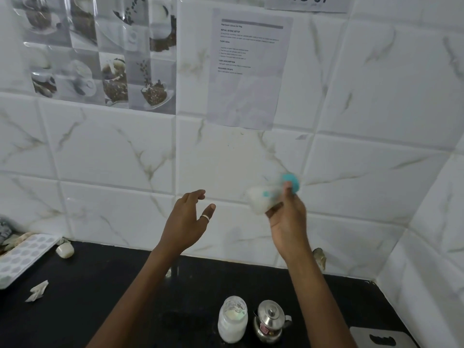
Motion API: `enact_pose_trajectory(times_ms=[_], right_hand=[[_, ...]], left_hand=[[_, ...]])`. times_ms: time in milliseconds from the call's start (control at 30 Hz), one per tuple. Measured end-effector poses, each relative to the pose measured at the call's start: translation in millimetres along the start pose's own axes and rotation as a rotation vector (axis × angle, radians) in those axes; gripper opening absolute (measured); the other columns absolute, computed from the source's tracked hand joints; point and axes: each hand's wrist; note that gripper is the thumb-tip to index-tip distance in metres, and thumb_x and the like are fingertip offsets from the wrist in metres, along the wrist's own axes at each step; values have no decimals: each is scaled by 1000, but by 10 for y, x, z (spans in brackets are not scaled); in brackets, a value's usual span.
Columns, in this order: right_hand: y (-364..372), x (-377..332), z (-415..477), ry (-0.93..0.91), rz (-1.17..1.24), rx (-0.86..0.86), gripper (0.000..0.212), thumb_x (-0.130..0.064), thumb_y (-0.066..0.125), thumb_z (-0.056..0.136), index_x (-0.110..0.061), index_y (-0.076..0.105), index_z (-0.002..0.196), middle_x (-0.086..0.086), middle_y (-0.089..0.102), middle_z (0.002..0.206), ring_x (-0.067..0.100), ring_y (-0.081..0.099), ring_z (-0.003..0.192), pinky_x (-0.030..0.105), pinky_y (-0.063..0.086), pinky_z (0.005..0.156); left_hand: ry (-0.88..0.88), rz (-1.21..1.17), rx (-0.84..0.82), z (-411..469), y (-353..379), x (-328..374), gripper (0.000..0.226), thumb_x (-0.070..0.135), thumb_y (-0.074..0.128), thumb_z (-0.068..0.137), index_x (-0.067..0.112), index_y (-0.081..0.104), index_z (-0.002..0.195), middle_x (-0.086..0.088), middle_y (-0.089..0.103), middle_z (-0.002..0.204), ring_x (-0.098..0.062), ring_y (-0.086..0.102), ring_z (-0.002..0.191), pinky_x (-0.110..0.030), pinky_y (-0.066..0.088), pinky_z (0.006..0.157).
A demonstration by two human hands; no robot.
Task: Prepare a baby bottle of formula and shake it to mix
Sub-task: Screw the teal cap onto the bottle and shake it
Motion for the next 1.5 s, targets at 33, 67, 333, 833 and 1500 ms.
enact_pose_trajectory(times_ms=[33, 67, 333, 833, 1500], right_hand=[[-10, -57, 45, -35, 128, 43, 44, -37, 52, 102, -13, 56, 139, 9, 69, 133, 25, 67, 122, 39, 59, 97], [-14, -96, 78, -64, 201, 75, 46, -37, 51, 104, -11, 53, 141, 11, 67, 136, 25, 66, 124, 39, 58, 98], [28, 4, -11, 1, -66, -15, 41, -37, 56, 97, -19, 58, 134, 10, 69, 132, 27, 67, 121, 43, 57, 99], [-27, -105, 69, -84, 225, 78, 49, -38, 51, 103, -10, 52, 143, 13, 65, 138, 26, 65, 125, 37, 58, 96], [-62, -36, -1, -37, 2, 31, 49, -40, 55, 98, -15, 55, 140, 11, 66, 137, 27, 65, 124, 44, 56, 101]], left_hand=[[-2, 3, 3, 0, -7, -11, 53, 44, 57, 97, 19, 46, 142, 7, 57, 132, -13, 52, 123, -26, 39, 98], [-4, 5, 6, 5, -12, -26, 53, 44, 57, 97, 19, 46, 142, 7, 58, 132, -13, 52, 123, -26, 39, 98], [1, 2, -10, 27, 33, 4, 54, 45, 57, 97, 20, 45, 143, 7, 57, 133, -12, 52, 124, -25, 39, 98], [-7, -2, 3, 13, -17, -43, 53, 44, 57, 97, 19, 46, 143, 7, 57, 133, -12, 52, 124, -28, 41, 99], [3, -11, -16, 8, 22, 11, 53, 44, 57, 97, 21, 45, 143, 9, 57, 132, -11, 51, 124, -26, 39, 98]])
Point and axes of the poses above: each hand's wrist, its own z-axis towards the middle knuckle, its own y-axis out of the palm, x = y × z
